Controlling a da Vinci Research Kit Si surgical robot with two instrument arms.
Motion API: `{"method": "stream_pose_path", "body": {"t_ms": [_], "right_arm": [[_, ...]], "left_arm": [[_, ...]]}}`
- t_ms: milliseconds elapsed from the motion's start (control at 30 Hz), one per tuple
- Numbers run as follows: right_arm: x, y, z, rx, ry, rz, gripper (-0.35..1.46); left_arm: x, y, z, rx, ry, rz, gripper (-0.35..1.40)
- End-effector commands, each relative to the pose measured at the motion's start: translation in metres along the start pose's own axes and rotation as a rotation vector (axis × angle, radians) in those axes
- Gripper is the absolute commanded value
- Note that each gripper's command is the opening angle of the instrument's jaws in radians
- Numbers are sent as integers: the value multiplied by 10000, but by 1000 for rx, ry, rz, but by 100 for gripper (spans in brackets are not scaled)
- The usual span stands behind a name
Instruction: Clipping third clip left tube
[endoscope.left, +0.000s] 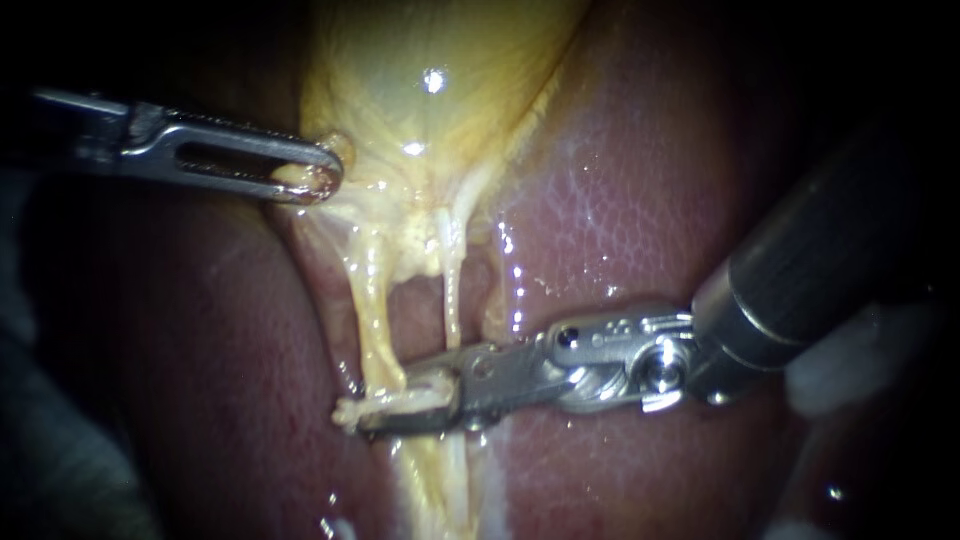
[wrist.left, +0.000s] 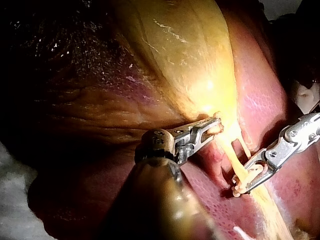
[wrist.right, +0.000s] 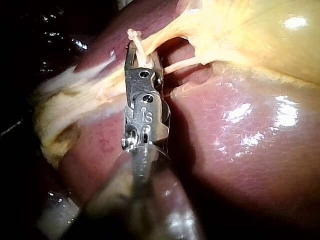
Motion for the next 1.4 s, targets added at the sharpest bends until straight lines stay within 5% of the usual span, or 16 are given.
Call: {"method": "stream_pose_path", "body": {"t_ms": [33, 300, 633, 933, 1400], "right_arm": [[1, 1, 1, 0, 0, 0, 25], [4, 6, 6, -22, 68, 4, 50], [-1, 14, 0, -19, 81, 26, 50], [-2, 30, -14, 33, 164, 122, 50], [-13, 58, -22, 116, 216, 224, 50]], "left_arm": [[0, 0, 0, 0, 0, 0, -35], [0, 0, 0, 0, 0, 0, -35], [0, 0, 0, 0, 0, 0, -35], [0, 0, 0, 0, 0, 0, -35], [0, 0, 0, 0, 0, 0, -35]]}}
